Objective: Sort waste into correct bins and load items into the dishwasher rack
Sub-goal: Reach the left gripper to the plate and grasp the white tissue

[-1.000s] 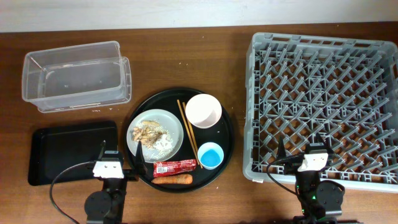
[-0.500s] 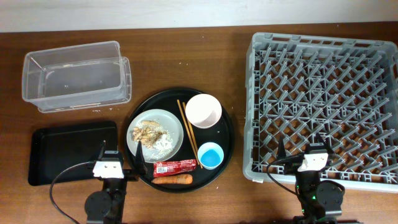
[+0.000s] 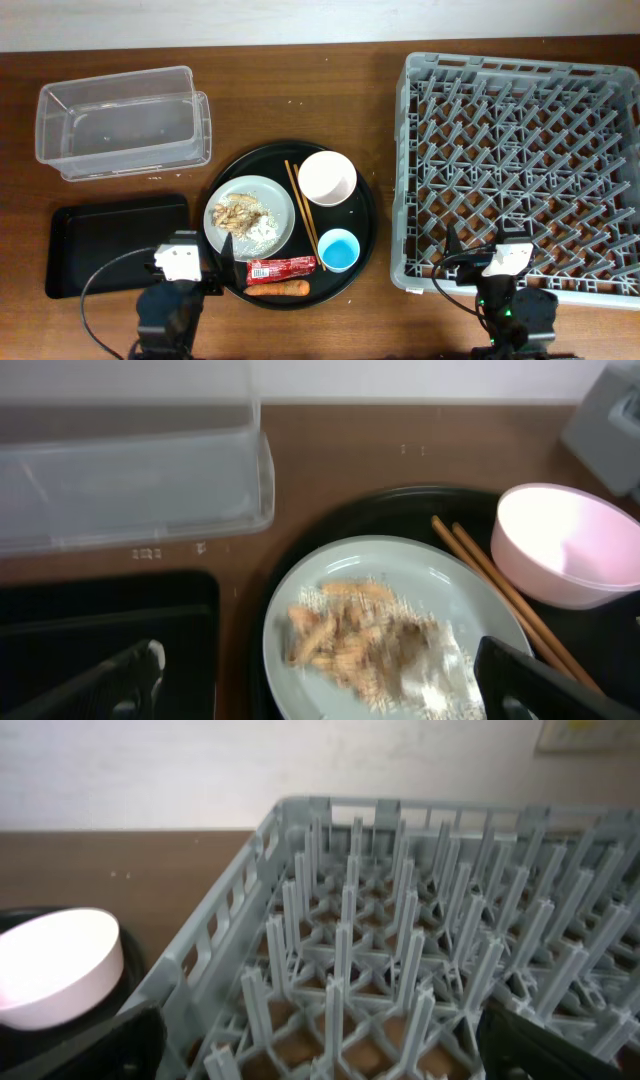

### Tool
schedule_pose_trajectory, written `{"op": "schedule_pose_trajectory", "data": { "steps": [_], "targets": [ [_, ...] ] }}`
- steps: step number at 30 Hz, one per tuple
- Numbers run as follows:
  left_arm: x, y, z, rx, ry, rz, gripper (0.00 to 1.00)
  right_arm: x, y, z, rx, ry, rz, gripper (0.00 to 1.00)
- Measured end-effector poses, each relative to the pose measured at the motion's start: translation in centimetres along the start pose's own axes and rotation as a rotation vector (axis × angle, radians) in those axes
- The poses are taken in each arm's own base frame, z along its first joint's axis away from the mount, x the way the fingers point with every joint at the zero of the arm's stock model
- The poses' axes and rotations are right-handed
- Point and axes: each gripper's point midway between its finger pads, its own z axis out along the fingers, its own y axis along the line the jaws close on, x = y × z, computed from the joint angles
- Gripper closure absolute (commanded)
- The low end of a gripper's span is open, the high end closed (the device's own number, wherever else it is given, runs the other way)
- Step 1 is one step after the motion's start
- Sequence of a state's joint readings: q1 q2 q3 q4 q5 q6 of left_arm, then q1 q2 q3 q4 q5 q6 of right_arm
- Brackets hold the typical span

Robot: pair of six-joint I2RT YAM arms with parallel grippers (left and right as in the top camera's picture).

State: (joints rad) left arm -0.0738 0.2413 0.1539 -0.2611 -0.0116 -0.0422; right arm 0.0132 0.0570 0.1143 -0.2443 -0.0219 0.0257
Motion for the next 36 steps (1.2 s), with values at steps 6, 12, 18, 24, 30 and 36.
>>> {"op": "schedule_pose_trajectory", "data": {
  "steps": [6, 12, 18, 24, 30, 36],
  "targets": [
    [-3.7, -1.0, 0.8, 0.038, 0.216, -0.009, 0.01, -3.1, 0.2, -1.4, 0.001, 0.197, 0.014, 0.02],
    [-1.7, -3.0, 2.2, 0.126, 0.727, -0.059, 0.01, -2.8, 0.8, -1.6, -0.015, 0.714, 0.044, 0.02],
    [-1.2, -3.2, 2.2, 0.133, 0.809, -0.07, 0.01, -2.5, 1.0, 0.2, -0.017, 0.932, 0.059, 0.02],
    [-3.0, -3.8, 3.7, 0.172, 0.716, -0.075, 0.05, -1.1, 2.1, -0.2, -0.078, 1.016, 0.099, 0.02],
    [-1.4, -5.5, 4.7, 0.229, 0.778, -0.071, 0.12, -1.1, 2.2, -0.2, -0.079, 1.016, 0.098, 0.02],
    [5.3, -8.2, 6.2, 0.275, 1.027, -0.018, 0.28, -1.2, 2.2, -0.2, -0.079, 1.013, 0.097, 0.02]
  ]
}}
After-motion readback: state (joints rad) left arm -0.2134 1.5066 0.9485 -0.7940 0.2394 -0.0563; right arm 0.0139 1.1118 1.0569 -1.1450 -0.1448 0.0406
